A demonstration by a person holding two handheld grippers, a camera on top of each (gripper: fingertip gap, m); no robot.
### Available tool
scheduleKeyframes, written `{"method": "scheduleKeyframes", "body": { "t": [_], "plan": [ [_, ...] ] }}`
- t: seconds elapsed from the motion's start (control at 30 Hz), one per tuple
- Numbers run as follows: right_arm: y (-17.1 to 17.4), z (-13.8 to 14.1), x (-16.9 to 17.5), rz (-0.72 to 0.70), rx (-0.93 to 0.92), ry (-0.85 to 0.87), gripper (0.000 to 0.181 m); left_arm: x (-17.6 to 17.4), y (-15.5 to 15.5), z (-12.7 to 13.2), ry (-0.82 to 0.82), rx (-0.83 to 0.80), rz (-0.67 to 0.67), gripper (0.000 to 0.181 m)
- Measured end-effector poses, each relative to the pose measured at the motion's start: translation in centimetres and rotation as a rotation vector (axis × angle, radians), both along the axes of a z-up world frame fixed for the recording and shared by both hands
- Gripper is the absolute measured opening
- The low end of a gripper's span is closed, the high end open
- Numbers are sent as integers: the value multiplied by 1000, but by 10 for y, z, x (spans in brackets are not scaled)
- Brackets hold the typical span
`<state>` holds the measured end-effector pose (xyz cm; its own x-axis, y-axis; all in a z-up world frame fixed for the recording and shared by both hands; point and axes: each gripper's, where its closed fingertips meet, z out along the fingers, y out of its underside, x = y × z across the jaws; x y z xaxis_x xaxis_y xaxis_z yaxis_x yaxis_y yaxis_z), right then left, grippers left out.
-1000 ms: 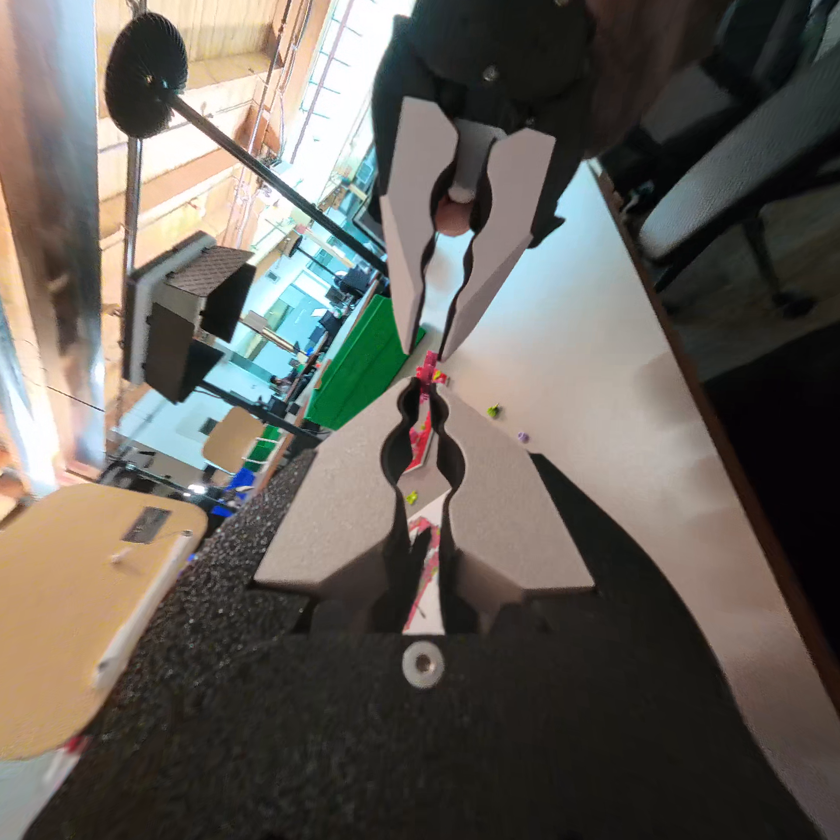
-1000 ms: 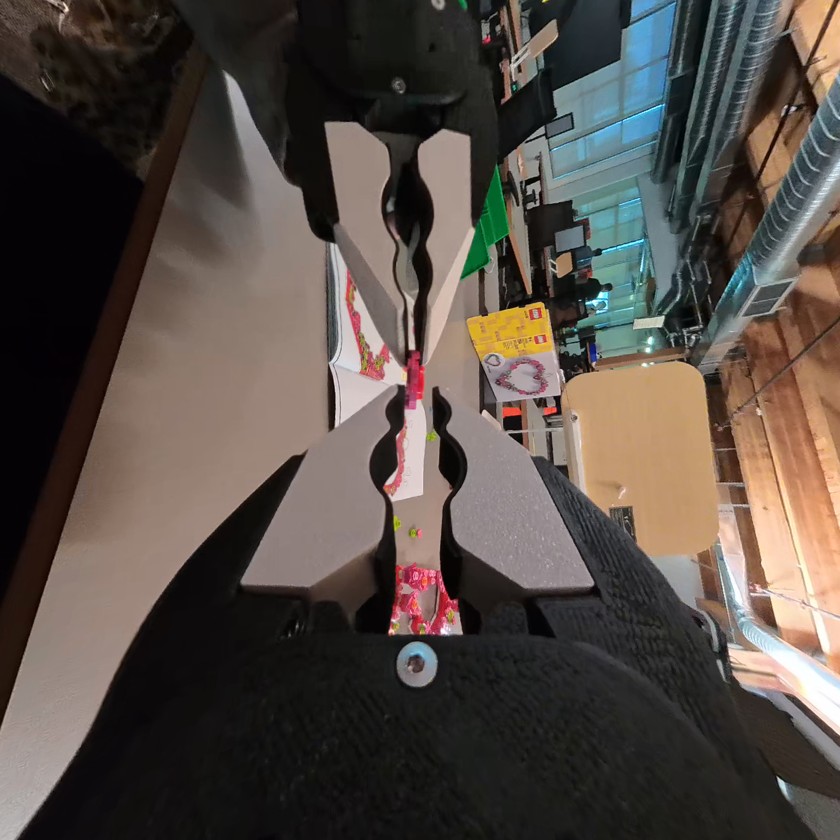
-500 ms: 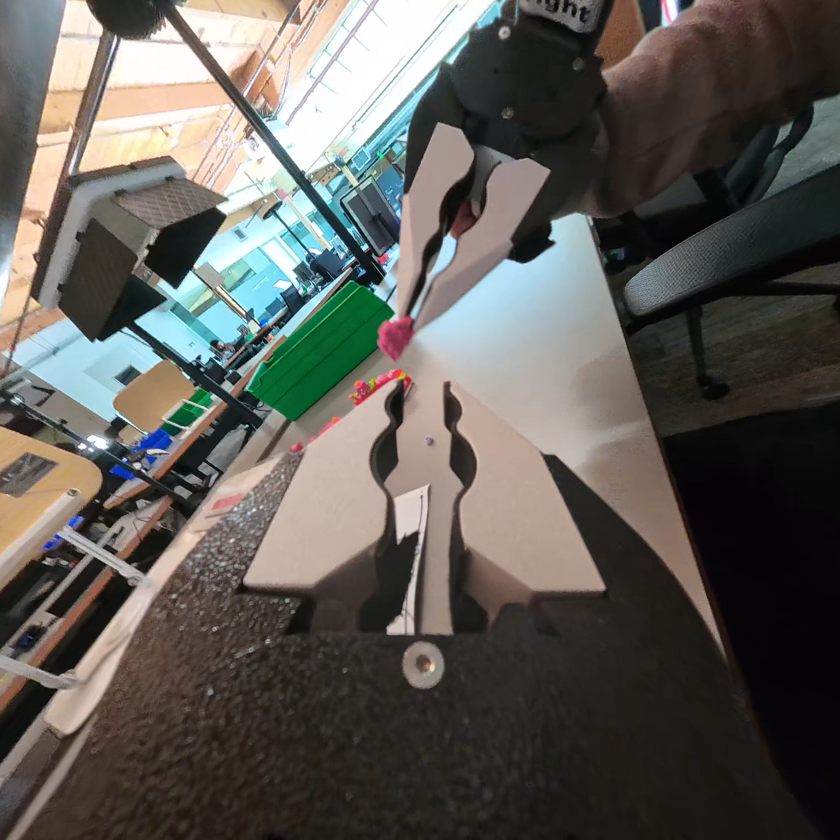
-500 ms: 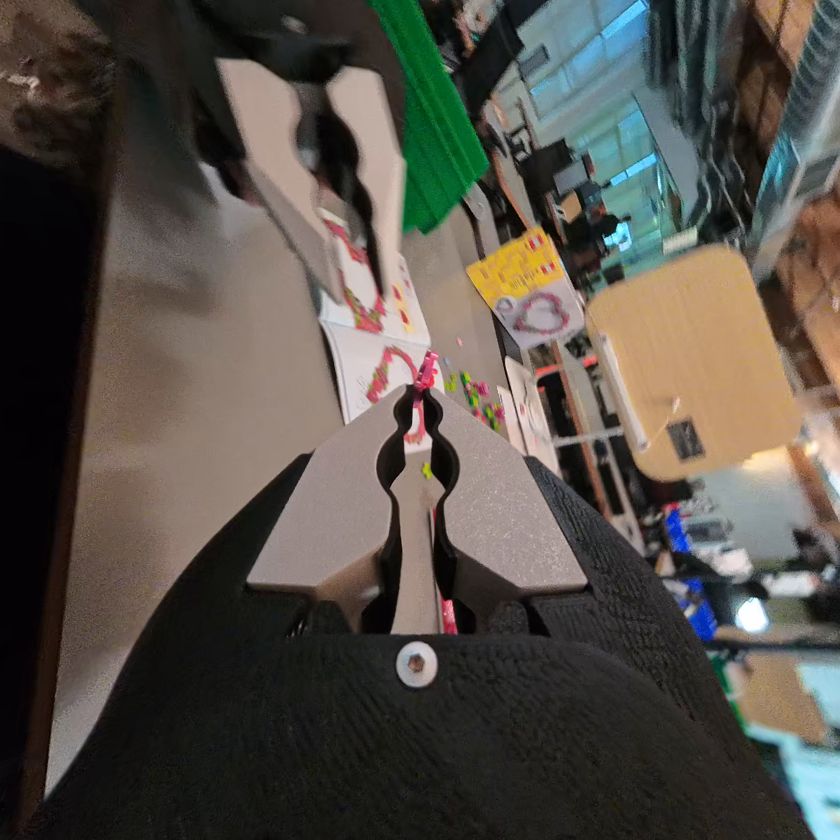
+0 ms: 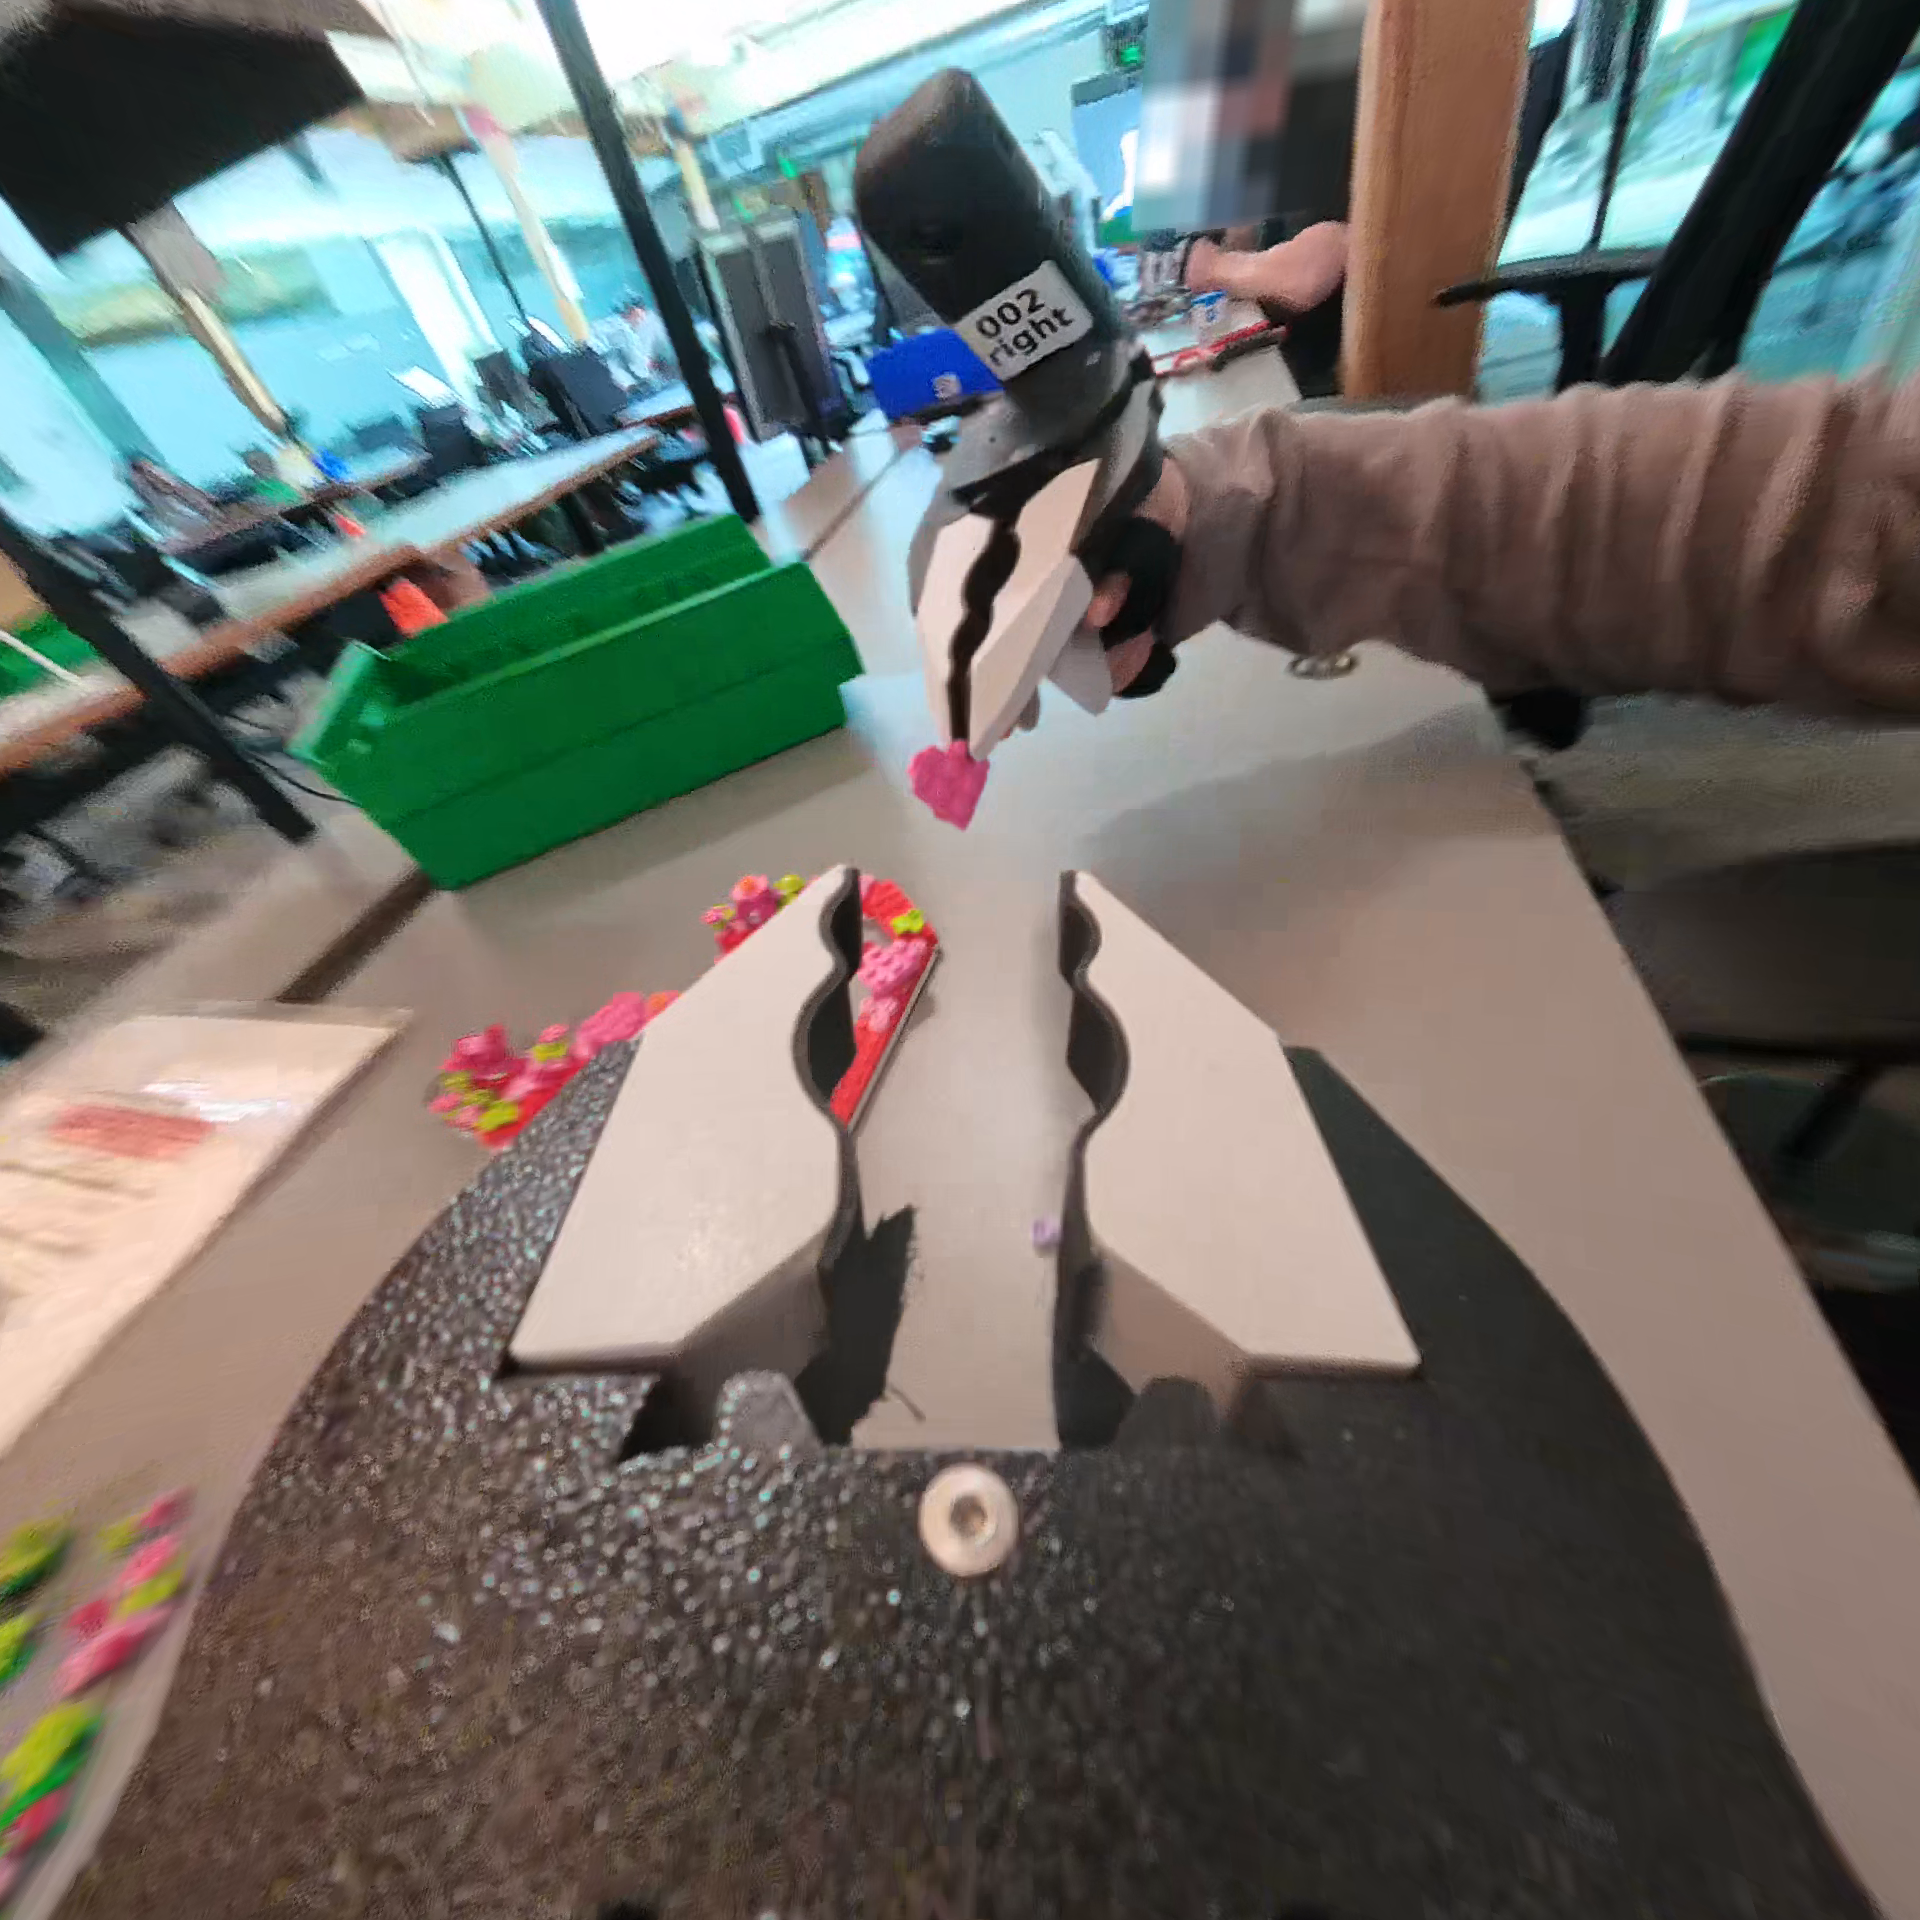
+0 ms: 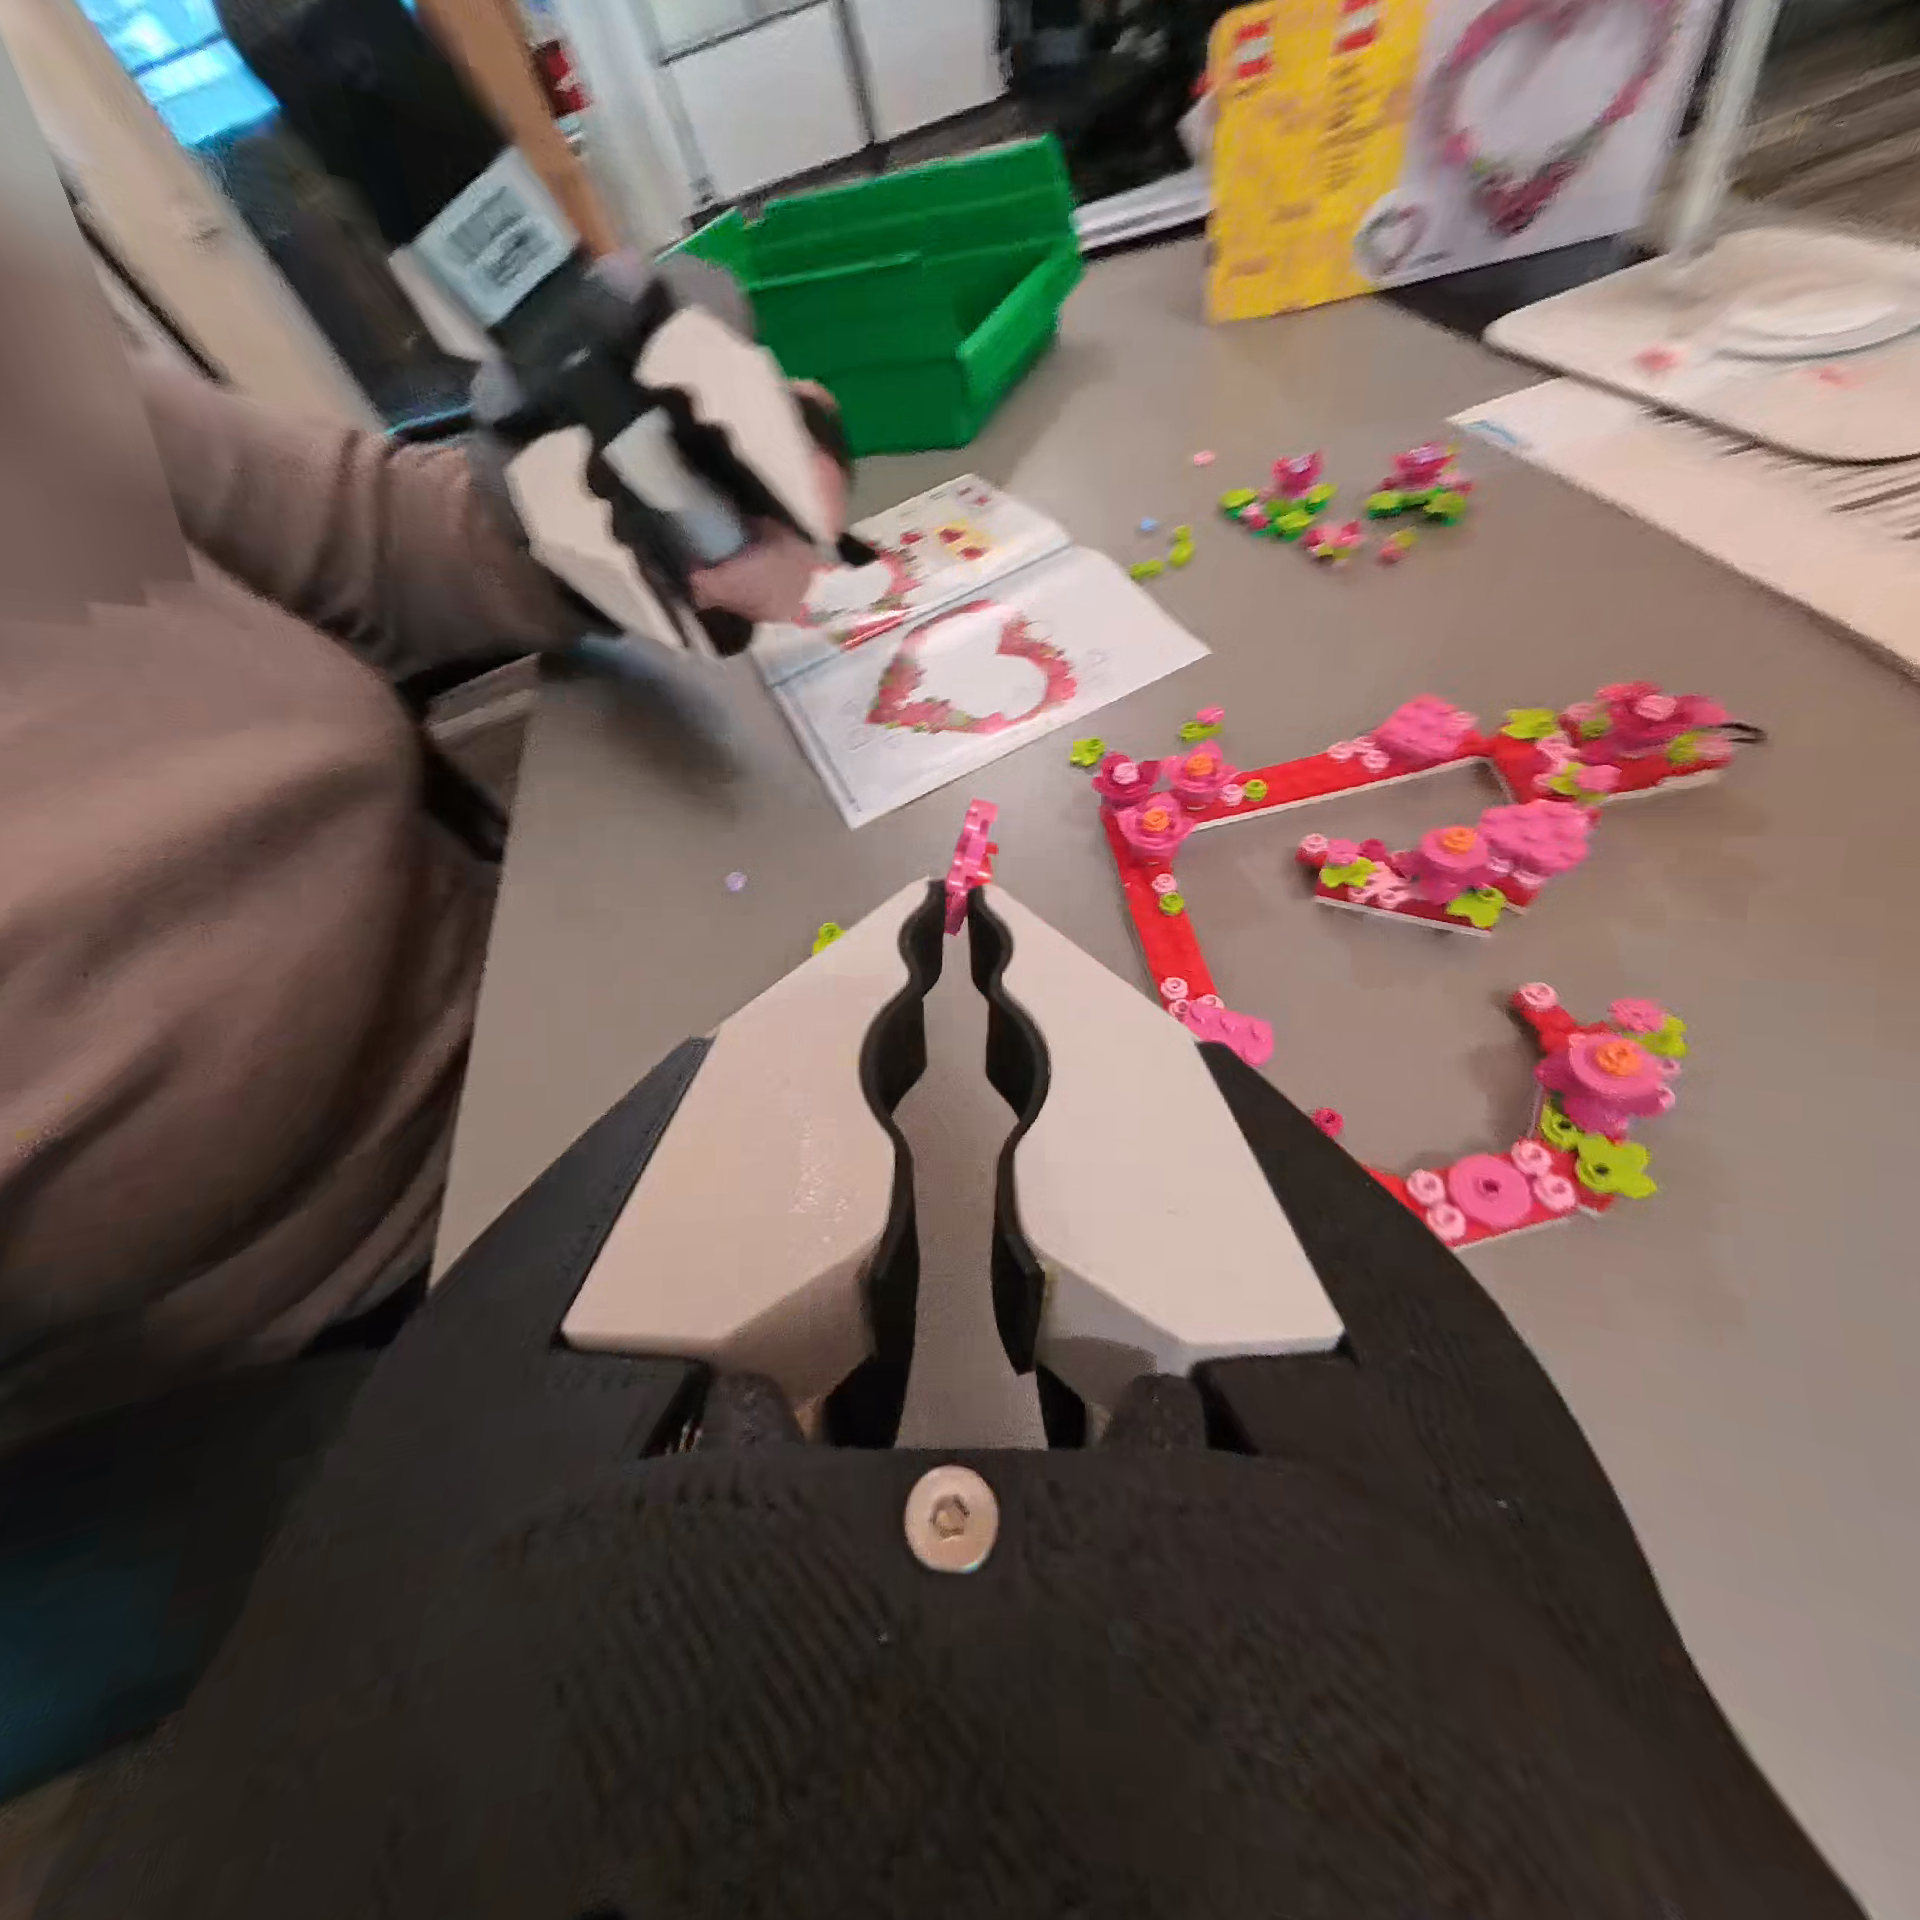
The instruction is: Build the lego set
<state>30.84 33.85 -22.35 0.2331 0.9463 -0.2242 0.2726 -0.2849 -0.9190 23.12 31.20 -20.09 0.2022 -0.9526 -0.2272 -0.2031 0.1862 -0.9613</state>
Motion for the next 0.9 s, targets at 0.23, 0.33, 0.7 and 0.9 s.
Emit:
{"method": "scheduleKeyframes", "body": {
  "t": [0.23,0.33,0.7,0.9],
  "plan": [
    [-5,5,-14,285,30,-142,2,56,32,-15,18,-473,-173,26],
    [-2,6,-14,326,43,-166,2,64,32,-20,3,-513,-225,16],
    [49,-22,17,68,395,-411,52,58,72,-8,-175,-580,-44,2],
    [38,-82,39,229,382,-595,51,37,69,-22,-94,-554,-6,2]
  ]
}}
